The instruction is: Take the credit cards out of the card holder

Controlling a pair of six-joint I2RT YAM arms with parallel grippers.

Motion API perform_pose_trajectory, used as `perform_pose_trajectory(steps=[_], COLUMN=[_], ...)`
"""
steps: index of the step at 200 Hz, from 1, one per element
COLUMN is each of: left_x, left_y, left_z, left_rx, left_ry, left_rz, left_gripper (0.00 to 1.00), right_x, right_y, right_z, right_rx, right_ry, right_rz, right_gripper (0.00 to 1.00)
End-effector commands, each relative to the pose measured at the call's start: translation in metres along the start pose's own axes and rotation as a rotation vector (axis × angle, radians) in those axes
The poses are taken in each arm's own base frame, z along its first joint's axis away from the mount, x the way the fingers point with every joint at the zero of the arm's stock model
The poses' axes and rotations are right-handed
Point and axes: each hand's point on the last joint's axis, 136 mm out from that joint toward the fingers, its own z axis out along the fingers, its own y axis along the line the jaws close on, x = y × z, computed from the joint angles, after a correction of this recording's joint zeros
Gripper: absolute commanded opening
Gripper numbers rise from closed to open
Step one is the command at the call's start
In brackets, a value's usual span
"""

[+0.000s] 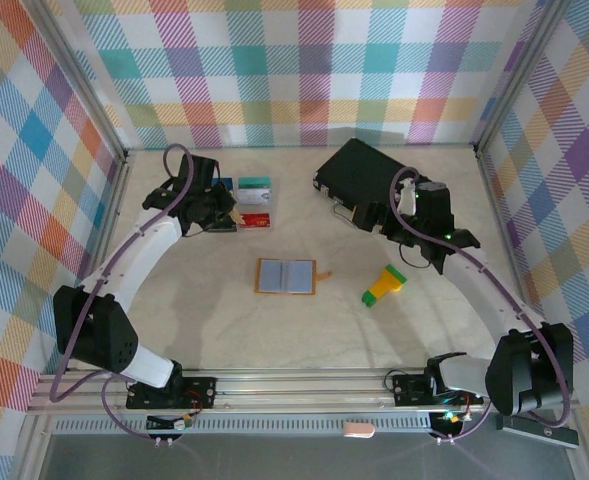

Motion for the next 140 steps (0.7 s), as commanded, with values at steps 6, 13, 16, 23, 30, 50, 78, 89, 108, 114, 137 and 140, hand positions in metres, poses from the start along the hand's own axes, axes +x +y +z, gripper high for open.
perform_pose_trajectory(steps=[6, 13, 16, 23, 30, 50, 78, 89, 108, 114, 137, 140], left_x=[-0.013, -0.016, -0.018, -0.021, -0.024, -0.028, -0.028, -0.030, -0.033, -0.034, -0.036, -0.037], left_y=[0.021, 0.018, 0.017, 0.016, 0.016, 0.018, 0.021, 0.022, 0.024, 0.025, 0.036, 0.037], left_z=[0.010, 0.013, 0.014, 0.016, 0.017, 0.023, 0.037, 0.041, 0.048, 0.051, 0.059, 0.060], left_rx=[-0.176, -0.176, -0.180, -0.191, -0.205, -0.228, -0.250, -0.256, -0.262, -0.261, -0.287, -0.290], left_ry=[-0.118, -0.143, -0.155, -0.186, -0.215, -0.261, -0.289, -0.303, -0.316, -0.323, -0.338, -0.341], left_rz=[-0.220, -0.261, -0.280, -0.319, -0.365, -0.496, -0.641, -0.679, -0.716, -0.752, -0.805, -0.812], left_gripper=[0.00, 0.00, 0.00, 0.00, 0.00, 0.00, 0.00, 0.00, 0.00, 0.00, 0.00, 0.00], right_x=[-0.005, -0.005, -0.005, -0.005, -0.006, -0.006, -0.004, -0.002, -0.002, -0.001, -0.001, 0.000], right_y=[-0.007, -0.008, -0.008, -0.008, -0.010, -0.016, -0.020, -0.021, -0.019, -0.019, -0.017, -0.017], right_z=[-0.009, -0.010, -0.010, -0.010, -0.011, -0.013, -0.013, -0.012, -0.011, -0.010, -0.008, -0.007], right_rx=[0.055, 0.059, 0.061, 0.065, 0.075, 0.105, 0.121, 0.118, 0.107, 0.103, 0.087, 0.085], right_ry=[-0.013, -0.011, -0.010, -0.011, -0.015, -0.024, -0.023, -0.017, -0.013, -0.011, -0.006, -0.003], right_rz=[-0.072, -0.074, -0.075, -0.080, -0.083, -0.085, -0.080, -0.078, -0.078, -0.079, -0.078, -0.077], right_gripper=[0.99, 0.99, 0.99, 0.99, 0.99, 0.99, 0.99, 0.99, 0.99, 0.99, 0.99, 0.99])
